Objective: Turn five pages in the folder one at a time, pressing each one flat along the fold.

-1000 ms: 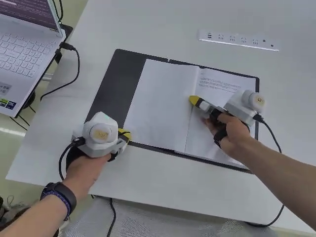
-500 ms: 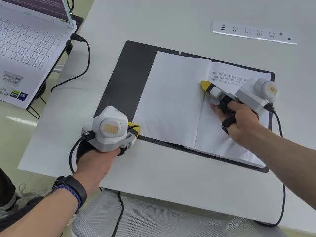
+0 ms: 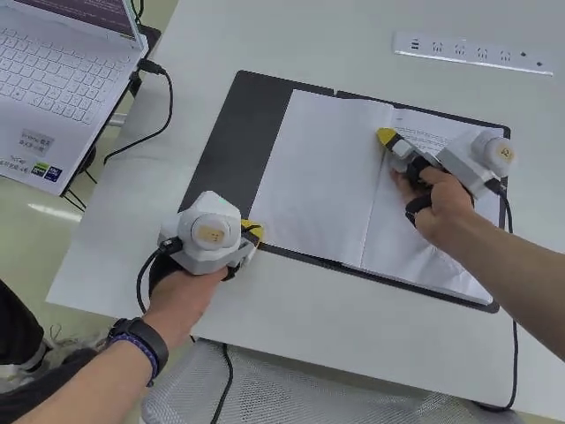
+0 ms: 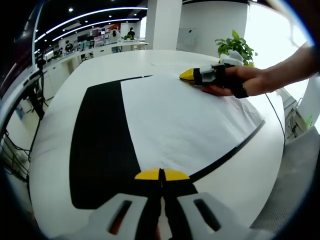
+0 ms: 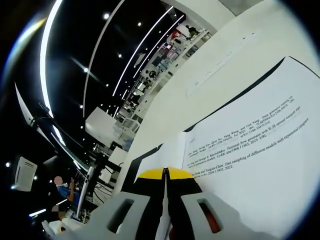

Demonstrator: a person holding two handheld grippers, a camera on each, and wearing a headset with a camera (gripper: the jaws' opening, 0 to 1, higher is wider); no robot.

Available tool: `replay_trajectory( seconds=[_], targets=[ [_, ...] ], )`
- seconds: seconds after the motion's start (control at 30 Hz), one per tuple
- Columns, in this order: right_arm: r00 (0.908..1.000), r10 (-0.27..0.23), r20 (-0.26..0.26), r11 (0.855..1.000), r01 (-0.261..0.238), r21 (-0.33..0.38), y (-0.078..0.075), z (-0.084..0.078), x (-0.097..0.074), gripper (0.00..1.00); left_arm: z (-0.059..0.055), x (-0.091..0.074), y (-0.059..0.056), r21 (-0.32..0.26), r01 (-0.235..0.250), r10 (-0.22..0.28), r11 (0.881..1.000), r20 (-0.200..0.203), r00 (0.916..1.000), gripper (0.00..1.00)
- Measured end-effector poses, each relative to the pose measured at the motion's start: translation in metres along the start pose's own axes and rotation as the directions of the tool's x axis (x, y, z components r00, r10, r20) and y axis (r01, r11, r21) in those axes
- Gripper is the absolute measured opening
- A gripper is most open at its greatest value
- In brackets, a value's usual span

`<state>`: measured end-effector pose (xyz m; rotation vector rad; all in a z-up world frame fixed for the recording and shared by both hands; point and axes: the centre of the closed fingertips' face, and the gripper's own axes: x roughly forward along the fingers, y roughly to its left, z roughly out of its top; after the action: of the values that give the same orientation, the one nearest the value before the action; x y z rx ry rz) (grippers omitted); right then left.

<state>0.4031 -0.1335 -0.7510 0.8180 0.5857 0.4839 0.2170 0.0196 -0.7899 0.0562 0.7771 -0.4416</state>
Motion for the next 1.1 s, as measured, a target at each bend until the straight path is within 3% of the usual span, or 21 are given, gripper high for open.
replay_trajectory(
  seconds=[0.37,0.4,0.5,0.6,0.83,1.1],
  targets=[
    [0.9975,-0.026,0.065,0.998,0.022,0.058,-0.006,0.018,0.014,0.0,0.0,0.0,0.0,-0.004,-0.003,0.003,1.0,0.003,1.0,0.0],
    [0.9976,-0.028,0.063,0.998,0.024,0.063,-0.015,0.023,0.021,0.0,0.0,0.0,0.001,-0.011,-0.001,0.001,1.0,0.003,1.0,0.0],
    [0.9983,-0.032,0.05,0.998,0.029,0.049,-0.016,0.026,0.025,0.0,0.0,0.0,0.0,-0.004,0.0,0.0,1.0,0.001,1.0,0.0],
    [0.9994,-0.017,0.032,1.0,0.017,-0.008,-0.012,0.022,0.022,0.0,0.0,0.0,0.0,0.002,0.0,0.0,1.0,-0.001,1.0,0.0],
    [0.9991,0.017,-0.039,0.998,-0.02,-0.063,-0.001,0.004,0.008,0.0,-0.001,0.0,0.0,0.002,-0.008,0.008,1.0,0.001,1.0,0.0],
    [0.9978,0.028,-0.061,0.997,-0.032,-0.069,0.004,-0.009,-0.004,0.0,-0.001,0.0,0.0,0.024,-0.002,0.002,1.0,0.0,1.0,0.0]
  ],
)
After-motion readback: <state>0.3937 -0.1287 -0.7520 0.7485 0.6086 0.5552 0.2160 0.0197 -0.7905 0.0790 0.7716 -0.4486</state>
